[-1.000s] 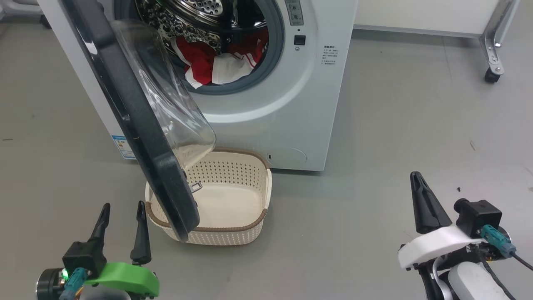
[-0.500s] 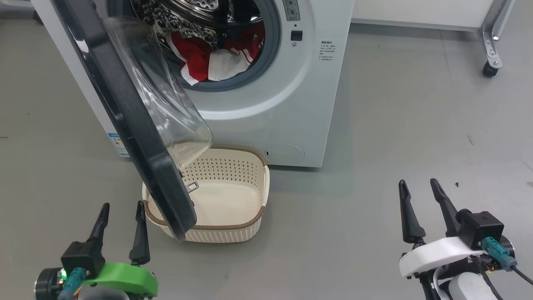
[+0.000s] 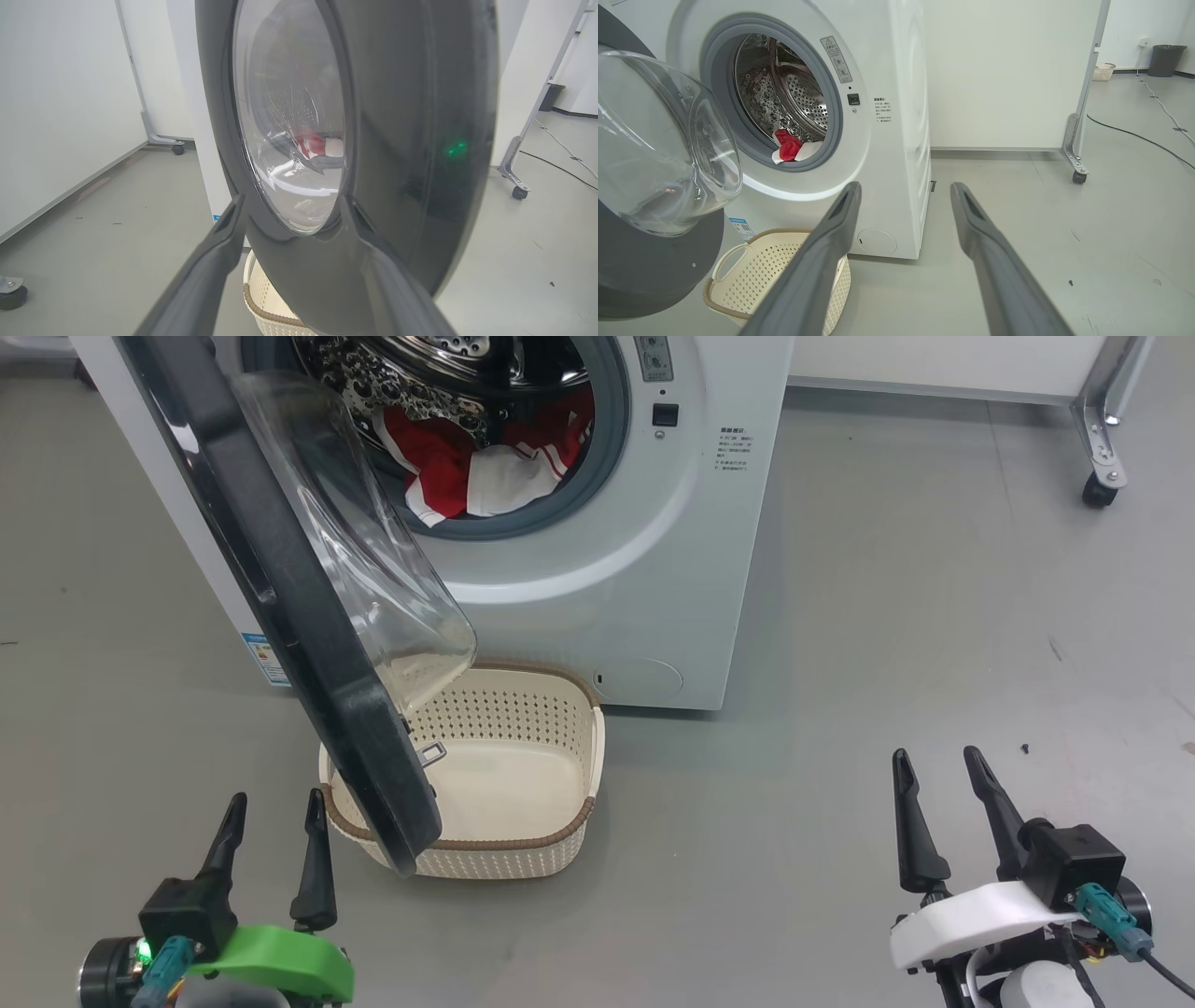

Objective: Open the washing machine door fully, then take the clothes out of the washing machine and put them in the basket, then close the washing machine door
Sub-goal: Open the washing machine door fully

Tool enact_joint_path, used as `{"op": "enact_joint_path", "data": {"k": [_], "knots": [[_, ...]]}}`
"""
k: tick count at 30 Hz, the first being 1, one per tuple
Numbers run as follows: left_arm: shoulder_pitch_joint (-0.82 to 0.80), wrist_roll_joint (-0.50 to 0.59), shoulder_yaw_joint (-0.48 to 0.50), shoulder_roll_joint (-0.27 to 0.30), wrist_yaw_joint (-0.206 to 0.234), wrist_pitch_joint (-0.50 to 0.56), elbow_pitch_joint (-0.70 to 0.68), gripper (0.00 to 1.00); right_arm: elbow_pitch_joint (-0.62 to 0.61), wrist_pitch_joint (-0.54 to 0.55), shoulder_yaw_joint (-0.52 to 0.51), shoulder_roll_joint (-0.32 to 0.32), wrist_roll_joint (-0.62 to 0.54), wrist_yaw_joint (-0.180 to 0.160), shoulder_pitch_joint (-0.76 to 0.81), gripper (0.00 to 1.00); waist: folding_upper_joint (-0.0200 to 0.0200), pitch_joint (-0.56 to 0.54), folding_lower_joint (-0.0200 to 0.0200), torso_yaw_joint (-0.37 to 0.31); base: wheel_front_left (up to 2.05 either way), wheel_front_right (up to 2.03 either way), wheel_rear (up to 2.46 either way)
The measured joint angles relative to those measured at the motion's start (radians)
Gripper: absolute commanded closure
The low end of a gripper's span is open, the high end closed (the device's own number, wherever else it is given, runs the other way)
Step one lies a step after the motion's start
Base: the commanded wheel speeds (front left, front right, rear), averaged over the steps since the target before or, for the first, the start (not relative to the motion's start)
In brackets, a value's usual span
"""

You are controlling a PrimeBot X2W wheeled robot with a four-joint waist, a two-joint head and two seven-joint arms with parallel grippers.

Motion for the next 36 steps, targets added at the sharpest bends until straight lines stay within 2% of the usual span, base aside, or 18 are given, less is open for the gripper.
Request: {"op": "enact_joint_path", "data": {"k": [27,36], "knots": [[0.0,0.002,0.007,-0.002,-0.009,0.0,0.014,0.0,0.001,0.0,-0.026,0.033,-0.054,0.029,0.029,0.0,0.0,-0.016,0.0,-0.005,0.0,0.0,0.0],[0.0,0.001,-0.003,-0.002,-0.026,0.0,0.029,0.0,0.006,0.0,-0.03,0.045,-0.066,0.048,0.042,0.0,0.0,-0.017,0.0,-0.006,0.0,0.0,0.0]]}}
